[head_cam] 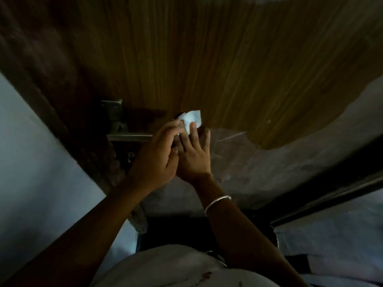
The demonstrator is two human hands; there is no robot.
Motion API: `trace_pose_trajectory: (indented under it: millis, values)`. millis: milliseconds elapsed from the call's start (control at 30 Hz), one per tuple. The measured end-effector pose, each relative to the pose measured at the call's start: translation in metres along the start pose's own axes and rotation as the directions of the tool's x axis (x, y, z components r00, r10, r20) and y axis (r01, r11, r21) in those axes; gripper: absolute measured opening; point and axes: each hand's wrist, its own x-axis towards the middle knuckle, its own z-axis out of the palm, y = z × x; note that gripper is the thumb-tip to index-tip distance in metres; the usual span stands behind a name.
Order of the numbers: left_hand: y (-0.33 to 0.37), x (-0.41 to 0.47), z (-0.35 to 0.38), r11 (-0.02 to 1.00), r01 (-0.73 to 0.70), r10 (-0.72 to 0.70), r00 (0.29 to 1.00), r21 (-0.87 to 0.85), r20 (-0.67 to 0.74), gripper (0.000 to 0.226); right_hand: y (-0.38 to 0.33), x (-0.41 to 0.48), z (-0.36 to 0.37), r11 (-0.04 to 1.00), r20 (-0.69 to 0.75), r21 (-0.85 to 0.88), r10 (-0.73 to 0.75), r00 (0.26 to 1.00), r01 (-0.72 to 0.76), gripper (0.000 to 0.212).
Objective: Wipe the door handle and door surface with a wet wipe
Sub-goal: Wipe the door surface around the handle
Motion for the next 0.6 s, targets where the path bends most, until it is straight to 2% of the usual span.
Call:
trace_pose_trajectory:
  millis: [33,100,167,200,267,333,367,433,500,567,600]
  values:
    - [-0.002,0.0,0.003,1.0,-0.013,0.013,1.0,-0.008,0.005,0.043,0.013,-0.003,-0.001,0.999,-0.008,-0.017,0.042,0.999,-0.043,0.067]
    - [-0.005,-0.002,0.005,0.999,-0.011,0.011,1.0,-0.03,-0.005,0.042,0.045,-0.011,-0.006,0.964,-0.015,-0.027,0.266,0.964,-0.266,0.077]
    - [-0.006,-0.001,0.009,0.999,0.003,-0.003,1.0,-0.038,-0.013,0.041,0.077,-0.021,-0.013,0.84,-0.014,0.042,0.542,0.84,-0.541,0.087]
    - [-0.004,0.0,0.011,0.999,0.003,-0.003,1.0,-0.036,-0.011,0.041,0.091,-0.025,-0.016,0.774,-0.011,0.095,0.629,0.777,-0.626,0.091]
    - [-0.001,0.002,0.016,0.999,-0.017,0.017,1.0,-0.03,0.006,0.04,0.105,-0.027,-0.018,0.701,0.009,0.199,0.698,0.716,-0.685,0.096]
    - [0.002,0.004,0.021,0.999,-0.033,0.034,0.999,-0.038,0.029,0.039,0.1,-0.024,-0.018,0.701,0.011,0.251,0.688,0.726,-0.668,0.101]
    - [0.004,0.005,0.023,0.998,-0.033,0.035,0.999,-0.045,0.041,0.039,0.091,-0.023,-0.016,0.734,0.008,0.241,0.652,0.758,-0.635,0.103]
    - [0.007,0.008,0.027,0.999,-0.029,0.032,0.997,-0.041,0.066,0.039,0.064,-0.02,-0.009,0.855,0.006,0.174,0.495,0.869,-0.488,0.1]
    - [0.009,0.013,0.031,0.999,-0.038,0.039,0.995,-0.012,0.095,0.039,0.04,-0.02,0.002,0.953,0.008,0.121,0.281,0.96,-0.279,0.085]
    - [0.01,0.016,0.035,0.998,-0.061,0.059,0.991,0.009,0.12,0.039,0.037,-0.022,0.007,0.986,0.01,0.09,0.143,0.99,-0.144,0.072]
    - [0.011,0.017,0.036,0.997,-0.072,0.07,0.989,0.008,0.127,0.039,0.045,-0.023,0.008,0.989,0.01,0.065,0.132,0.991,-0.133,0.071]
